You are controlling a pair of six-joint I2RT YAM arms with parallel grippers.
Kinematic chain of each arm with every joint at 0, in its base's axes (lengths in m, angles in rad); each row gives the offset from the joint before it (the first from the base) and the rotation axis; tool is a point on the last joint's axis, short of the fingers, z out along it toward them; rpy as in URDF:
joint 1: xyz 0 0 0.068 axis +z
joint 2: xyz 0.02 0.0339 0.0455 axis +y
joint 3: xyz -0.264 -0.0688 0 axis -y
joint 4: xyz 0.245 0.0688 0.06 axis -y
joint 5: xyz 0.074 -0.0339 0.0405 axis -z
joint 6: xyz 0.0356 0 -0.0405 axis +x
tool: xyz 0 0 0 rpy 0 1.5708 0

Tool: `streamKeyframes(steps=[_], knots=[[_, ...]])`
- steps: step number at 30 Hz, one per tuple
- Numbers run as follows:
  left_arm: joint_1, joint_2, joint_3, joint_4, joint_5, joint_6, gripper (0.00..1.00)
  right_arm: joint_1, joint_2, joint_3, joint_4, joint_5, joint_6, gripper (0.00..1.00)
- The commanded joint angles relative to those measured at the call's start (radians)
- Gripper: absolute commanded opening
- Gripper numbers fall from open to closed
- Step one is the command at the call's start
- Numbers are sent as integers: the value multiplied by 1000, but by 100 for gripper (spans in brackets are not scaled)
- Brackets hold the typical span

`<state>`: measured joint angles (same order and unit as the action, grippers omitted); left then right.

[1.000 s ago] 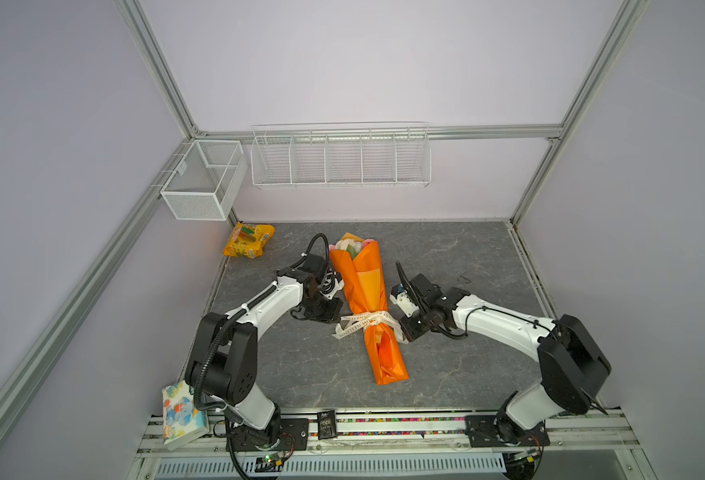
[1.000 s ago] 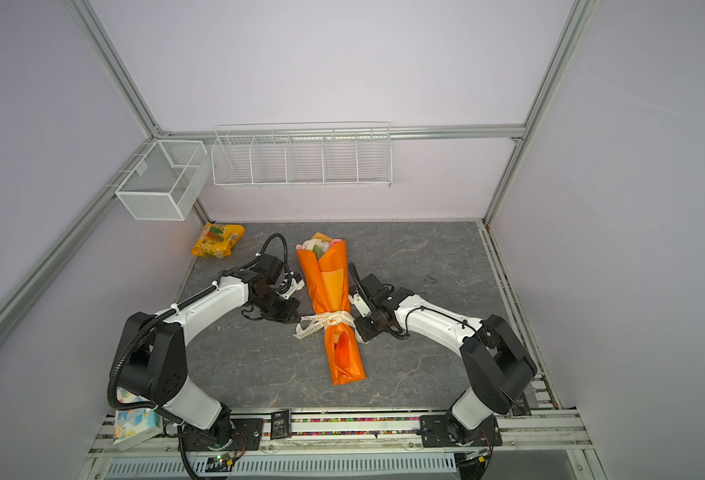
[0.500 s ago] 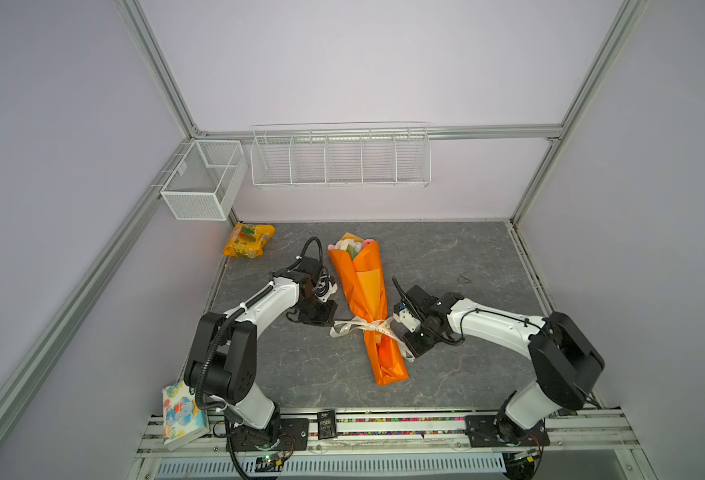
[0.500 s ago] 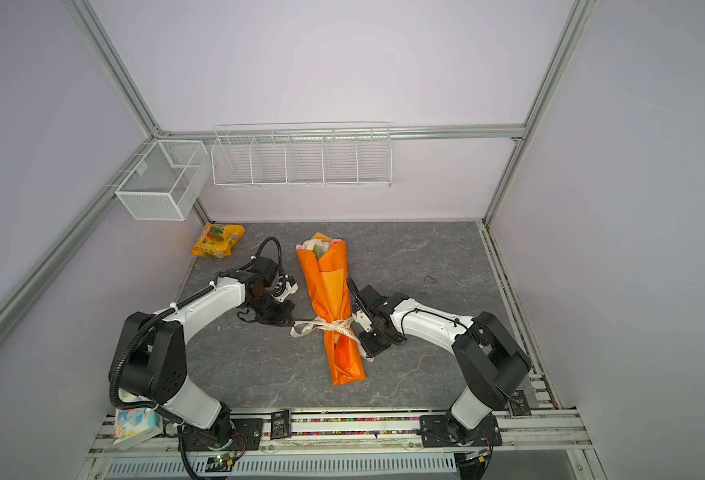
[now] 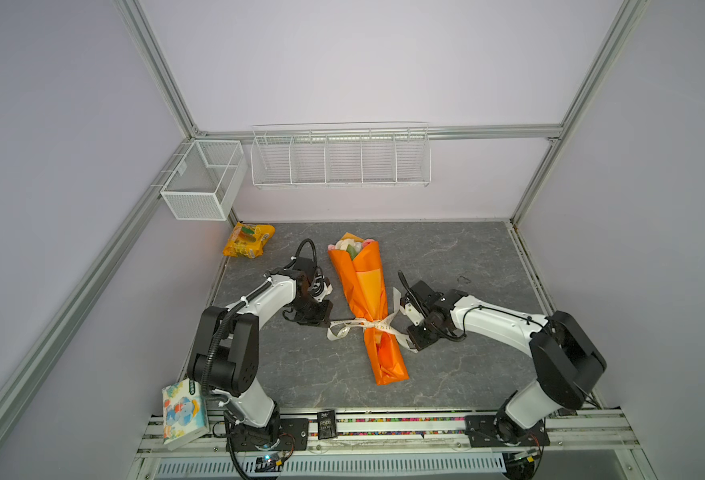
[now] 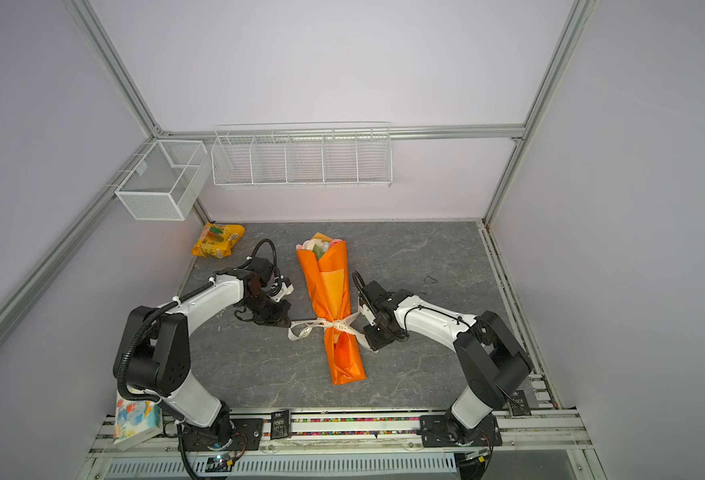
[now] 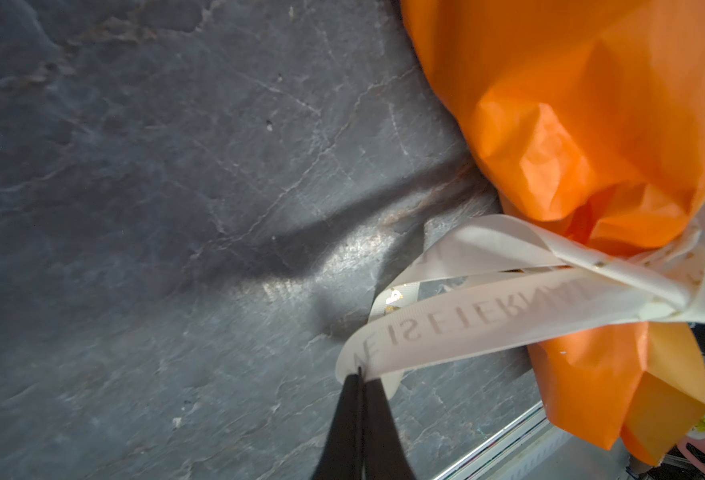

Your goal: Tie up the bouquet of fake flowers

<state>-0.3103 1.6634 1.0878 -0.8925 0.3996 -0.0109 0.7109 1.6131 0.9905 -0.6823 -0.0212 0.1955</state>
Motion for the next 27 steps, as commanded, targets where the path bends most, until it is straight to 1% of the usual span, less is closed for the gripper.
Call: streamKeyframes(steps=[1, 4, 6, 7, 9, 10, 13, 15, 17, 20, 21, 24, 27], knots=[[4, 4, 11, -19, -29, 4, 0, -6, -18, 28, 4, 31, 11, 7], [4, 21, 22, -24, -23, 4, 0, -8, 8, 54, -11, 44, 13, 7], [4, 23, 33, -32, -8, 21, 0, -8, 6, 66, -6, 9, -1, 10], [4, 16, 35, -29, 1, 19, 0, -7, -6, 68, 4, -9, -1, 15], [4, 3, 34, -15, 36, 22, 0, -6, -52, 64, 37, -67, -15, 29], [4, -1, 38, -15, 47, 23, 0, -7, -79, 59, 60, -85, -15, 33], [4, -2, 46, -22, 75, 32, 0, -6, -142, 47, 134, -159, -38, 39], [4, -6, 43, -16, 86, 33, 0, 5, -154, 45, 185, -191, -59, 40], [4, -4, 47, -16, 88, 34, 0, 26, -149, 49, 223, -152, -75, 40], [4, 0, 53, -19, 84, 32, 0, 32, -115, 62, 256, -154, -112, 42], [4, 1, 55, -18, 85, 32, 0, 32, -94, 78, 250, -163, -117, 42], [4, 2, 58, -25, 82, 34, 0, 38, -34, 120, 237, -241, -115, 43], [4, 0, 56, -25, 82, 34, 0, 40, 4, 127, 250, -262, -100, 42]])
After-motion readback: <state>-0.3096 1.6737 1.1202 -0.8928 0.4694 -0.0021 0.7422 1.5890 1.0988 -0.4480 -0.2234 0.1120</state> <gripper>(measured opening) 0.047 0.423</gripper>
